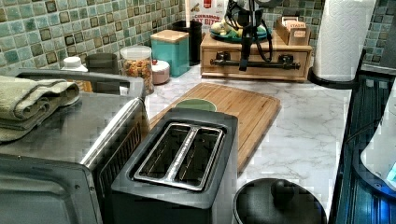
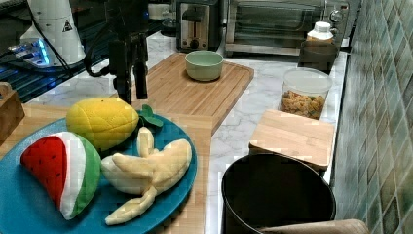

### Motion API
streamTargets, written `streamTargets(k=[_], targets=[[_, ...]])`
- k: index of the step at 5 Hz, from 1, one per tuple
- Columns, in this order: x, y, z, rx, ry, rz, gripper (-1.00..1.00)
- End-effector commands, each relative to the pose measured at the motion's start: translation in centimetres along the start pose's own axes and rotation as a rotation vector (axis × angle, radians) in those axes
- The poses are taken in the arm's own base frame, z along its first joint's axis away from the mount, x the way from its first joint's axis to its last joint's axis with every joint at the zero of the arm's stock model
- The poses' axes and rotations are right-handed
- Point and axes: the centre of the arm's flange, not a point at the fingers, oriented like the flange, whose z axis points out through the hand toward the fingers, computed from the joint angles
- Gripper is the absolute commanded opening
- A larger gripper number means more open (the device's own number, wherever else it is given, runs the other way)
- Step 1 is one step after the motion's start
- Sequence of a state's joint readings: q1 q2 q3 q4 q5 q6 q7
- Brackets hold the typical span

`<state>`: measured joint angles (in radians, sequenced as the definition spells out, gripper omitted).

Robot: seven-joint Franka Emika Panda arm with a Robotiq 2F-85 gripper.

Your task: Open the drawer.

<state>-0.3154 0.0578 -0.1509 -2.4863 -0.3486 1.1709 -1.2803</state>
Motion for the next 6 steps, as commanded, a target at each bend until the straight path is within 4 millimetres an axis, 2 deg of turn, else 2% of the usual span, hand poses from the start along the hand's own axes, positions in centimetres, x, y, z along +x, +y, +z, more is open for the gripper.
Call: streamTargets(k=[1,2,3,5,6], targets=[[-0.1,-0.5,5.4,-0.047,-0.012,0.079,1.0],[0.1,0.5,6.7,-0.059,-0.03,0.064,1.0],[0.3,0.9,6.3,-0.038,-0.062,0.032,1.0],[1.1,0.4,5.6,0.065,-0.083,0.01,1.0],[1.5,-1.2,5.1,0.17,-0.121,-0.003,1.0]])
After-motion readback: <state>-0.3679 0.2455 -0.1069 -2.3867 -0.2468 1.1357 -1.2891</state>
